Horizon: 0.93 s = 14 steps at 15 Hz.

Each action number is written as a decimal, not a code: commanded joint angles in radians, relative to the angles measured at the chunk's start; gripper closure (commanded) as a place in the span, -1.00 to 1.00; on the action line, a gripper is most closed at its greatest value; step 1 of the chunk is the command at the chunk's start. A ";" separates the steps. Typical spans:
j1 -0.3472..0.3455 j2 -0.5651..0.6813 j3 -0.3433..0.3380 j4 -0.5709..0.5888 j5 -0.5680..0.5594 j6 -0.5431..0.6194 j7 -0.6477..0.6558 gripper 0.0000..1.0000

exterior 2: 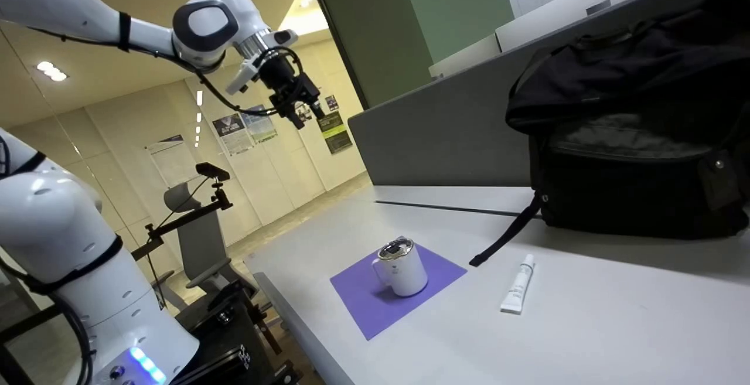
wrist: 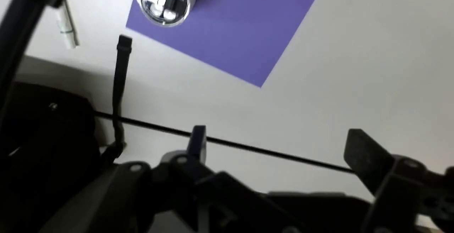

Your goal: Remove the silver lid from the white mug

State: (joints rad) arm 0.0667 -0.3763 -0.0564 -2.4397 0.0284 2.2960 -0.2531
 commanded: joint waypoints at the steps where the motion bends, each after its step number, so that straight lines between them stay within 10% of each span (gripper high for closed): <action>1: -0.027 0.248 -0.037 0.174 0.022 0.115 -0.028 -1.00; 6: -0.097 0.481 -0.046 0.351 0.092 0.006 -0.066 -1.00; 14: -0.116 0.487 -0.024 0.333 0.079 0.037 -0.059 -1.00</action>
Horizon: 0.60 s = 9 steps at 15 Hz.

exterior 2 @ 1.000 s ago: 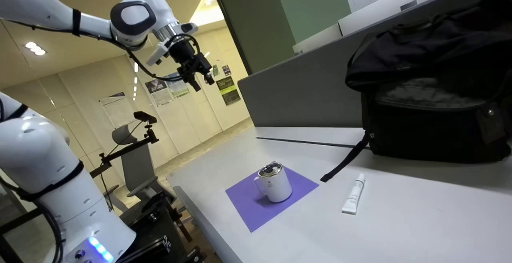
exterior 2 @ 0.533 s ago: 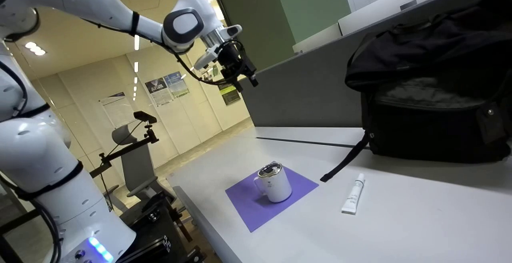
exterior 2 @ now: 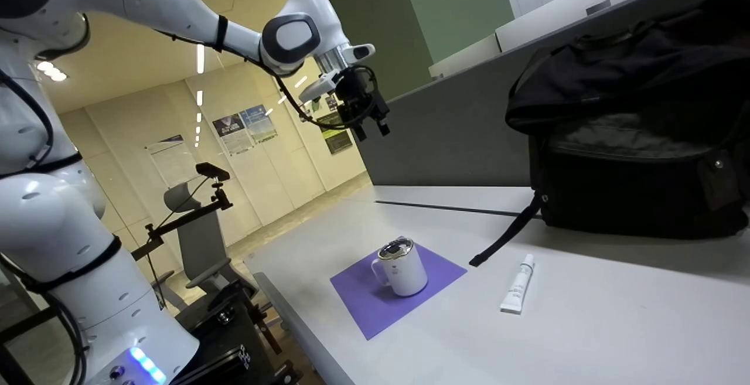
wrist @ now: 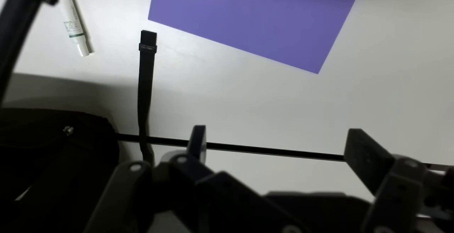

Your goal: Remove the silver lid from the white mug

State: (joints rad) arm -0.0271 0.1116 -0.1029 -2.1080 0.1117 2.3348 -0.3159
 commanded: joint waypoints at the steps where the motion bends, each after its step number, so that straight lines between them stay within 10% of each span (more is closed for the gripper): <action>1: -0.022 0.000 0.023 0.001 -0.004 -0.002 0.003 -1.00; 9: -0.035 -0.020 0.025 -0.075 -0.009 0.036 0.000 -1.00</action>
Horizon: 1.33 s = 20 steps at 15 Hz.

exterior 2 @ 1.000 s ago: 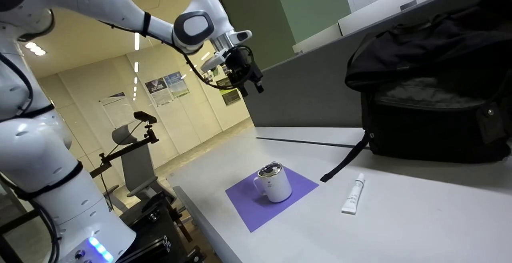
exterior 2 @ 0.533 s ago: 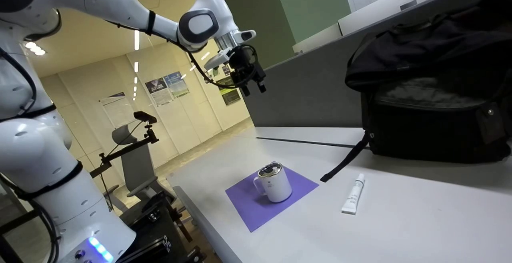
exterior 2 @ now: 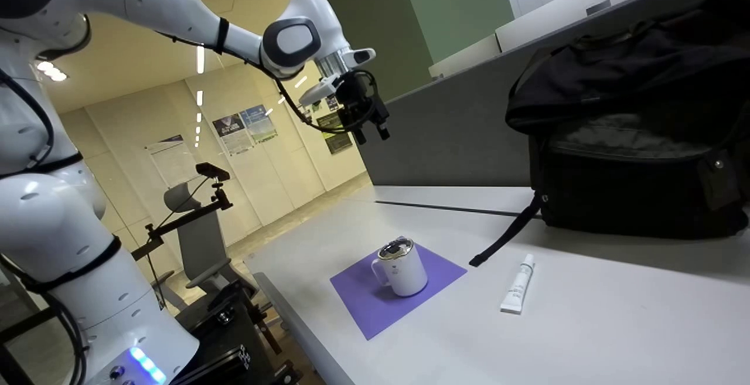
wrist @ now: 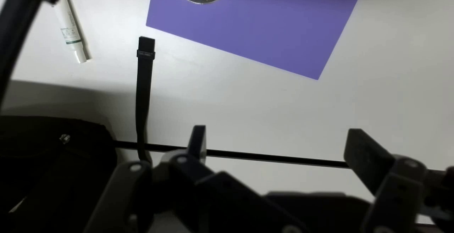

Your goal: Remove the silver lid from the white mug

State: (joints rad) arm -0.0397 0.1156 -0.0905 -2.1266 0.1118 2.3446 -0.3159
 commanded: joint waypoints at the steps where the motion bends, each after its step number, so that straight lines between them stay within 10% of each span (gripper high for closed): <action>1: -0.026 -0.031 0.011 -0.083 -0.016 0.038 0.000 -1.00; 3: -0.034 -0.036 0.006 -0.130 -0.031 0.069 0.002 -1.00; 4: -0.040 -0.035 0.004 -0.149 -0.034 0.087 0.000 -0.50; 15: -0.130 0.052 0.032 -0.232 0.163 0.304 -0.138 0.91; 20: -0.129 0.077 0.047 -0.232 0.148 0.293 -0.126 0.98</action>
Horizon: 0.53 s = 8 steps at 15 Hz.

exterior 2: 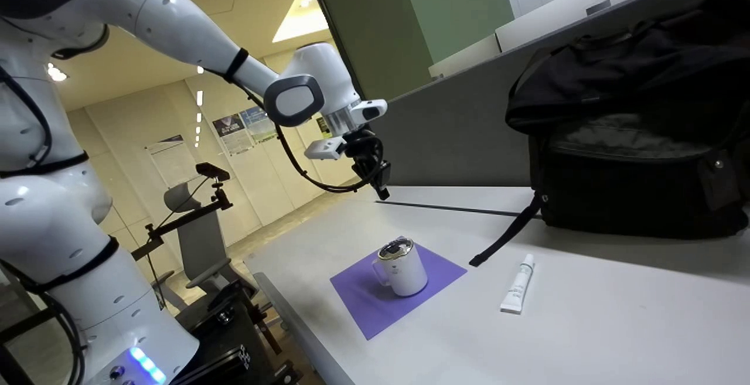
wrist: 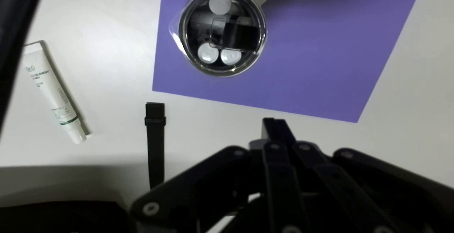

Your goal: Remove the silver lid from the white mug

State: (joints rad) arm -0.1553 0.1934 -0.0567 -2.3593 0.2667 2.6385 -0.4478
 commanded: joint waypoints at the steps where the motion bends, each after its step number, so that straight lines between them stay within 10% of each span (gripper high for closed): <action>1: -0.014 0.004 0.015 0.000 -0.007 -0.001 0.006 0.98; 8: -0.014 0.007 0.016 0.001 -0.007 -0.001 0.006 1.00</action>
State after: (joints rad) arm -0.1557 0.2011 -0.0552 -2.3588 0.2667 2.6386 -0.4478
